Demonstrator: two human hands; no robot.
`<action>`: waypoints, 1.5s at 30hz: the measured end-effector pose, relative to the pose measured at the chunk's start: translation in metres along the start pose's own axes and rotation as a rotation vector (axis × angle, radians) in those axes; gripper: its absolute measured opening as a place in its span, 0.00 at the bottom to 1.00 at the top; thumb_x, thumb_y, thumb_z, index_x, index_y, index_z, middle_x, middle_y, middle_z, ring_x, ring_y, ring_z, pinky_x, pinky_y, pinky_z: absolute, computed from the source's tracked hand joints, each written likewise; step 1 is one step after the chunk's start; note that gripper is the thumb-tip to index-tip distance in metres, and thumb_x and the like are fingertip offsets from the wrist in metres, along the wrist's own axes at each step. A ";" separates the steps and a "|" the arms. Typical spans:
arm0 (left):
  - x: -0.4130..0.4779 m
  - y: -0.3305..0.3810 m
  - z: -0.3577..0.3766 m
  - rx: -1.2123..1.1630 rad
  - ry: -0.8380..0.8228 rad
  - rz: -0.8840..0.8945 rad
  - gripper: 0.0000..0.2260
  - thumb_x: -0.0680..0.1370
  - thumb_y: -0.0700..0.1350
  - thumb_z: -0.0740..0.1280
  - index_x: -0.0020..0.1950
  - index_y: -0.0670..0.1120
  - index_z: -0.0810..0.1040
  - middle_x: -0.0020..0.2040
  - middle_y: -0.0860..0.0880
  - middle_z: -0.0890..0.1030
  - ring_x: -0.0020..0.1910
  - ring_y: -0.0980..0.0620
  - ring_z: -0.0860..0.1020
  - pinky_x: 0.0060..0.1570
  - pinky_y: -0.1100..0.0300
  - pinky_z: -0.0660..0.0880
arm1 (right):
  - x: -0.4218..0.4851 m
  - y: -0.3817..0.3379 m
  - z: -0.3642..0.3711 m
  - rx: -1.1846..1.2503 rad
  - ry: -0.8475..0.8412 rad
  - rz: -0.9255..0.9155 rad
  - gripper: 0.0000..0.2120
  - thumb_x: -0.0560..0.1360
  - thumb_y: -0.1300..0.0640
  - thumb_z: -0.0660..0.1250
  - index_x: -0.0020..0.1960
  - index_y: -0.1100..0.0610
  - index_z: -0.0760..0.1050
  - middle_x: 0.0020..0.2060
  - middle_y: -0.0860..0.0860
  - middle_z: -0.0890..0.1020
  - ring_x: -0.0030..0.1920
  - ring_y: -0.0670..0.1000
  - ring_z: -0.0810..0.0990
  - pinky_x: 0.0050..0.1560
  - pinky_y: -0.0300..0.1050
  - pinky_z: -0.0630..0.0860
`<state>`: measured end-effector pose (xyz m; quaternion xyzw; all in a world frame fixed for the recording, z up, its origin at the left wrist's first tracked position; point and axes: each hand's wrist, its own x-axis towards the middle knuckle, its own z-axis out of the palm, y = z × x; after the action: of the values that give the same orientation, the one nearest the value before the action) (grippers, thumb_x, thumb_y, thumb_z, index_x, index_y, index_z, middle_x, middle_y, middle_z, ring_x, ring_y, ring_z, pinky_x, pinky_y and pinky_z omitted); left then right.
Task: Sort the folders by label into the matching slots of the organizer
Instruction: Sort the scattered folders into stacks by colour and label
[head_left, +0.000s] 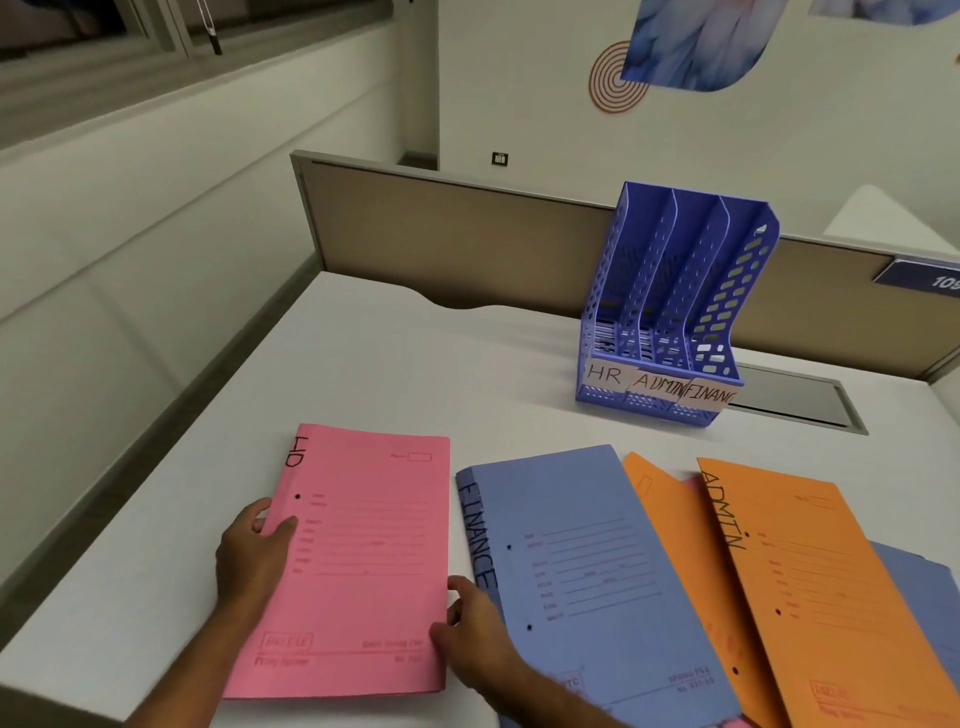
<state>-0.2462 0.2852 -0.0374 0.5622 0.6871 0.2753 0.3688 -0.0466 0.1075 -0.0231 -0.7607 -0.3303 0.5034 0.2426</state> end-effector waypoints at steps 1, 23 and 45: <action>0.003 -0.001 0.000 -0.001 -0.004 -0.001 0.22 0.79 0.44 0.69 0.71 0.44 0.71 0.60 0.37 0.80 0.34 0.52 0.78 0.29 0.62 0.72 | 0.002 -0.002 0.001 -0.018 0.008 0.001 0.21 0.78 0.63 0.63 0.67 0.49 0.66 0.42 0.47 0.78 0.46 0.47 0.81 0.49 0.42 0.82; 0.008 0.003 0.000 0.045 -0.073 0.030 0.20 0.80 0.40 0.66 0.72 0.43 0.69 0.63 0.39 0.79 0.47 0.42 0.80 0.47 0.45 0.81 | 0.010 -0.007 0.017 -0.172 -0.028 -0.030 0.22 0.79 0.58 0.62 0.71 0.50 0.62 0.54 0.50 0.81 0.51 0.49 0.82 0.58 0.50 0.80; -0.091 0.075 0.071 0.058 -0.026 0.321 0.18 0.77 0.37 0.69 0.68 0.39 0.75 0.69 0.38 0.75 0.68 0.36 0.72 0.68 0.34 0.68 | -0.041 0.058 -0.068 -0.152 0.386 -0.312 0.25 0.80 0.46 0.60 0.75 0.43 0.58 0.50 0.43 0.78 0.48 0.45 0.78 0.50 0.43 0.76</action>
<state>-0.1365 0.2104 -0.0011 0.6786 0.5915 0.3033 0.3125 0.0200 0.0356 -0.0134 -0.7985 -0.4282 0.2791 0.3180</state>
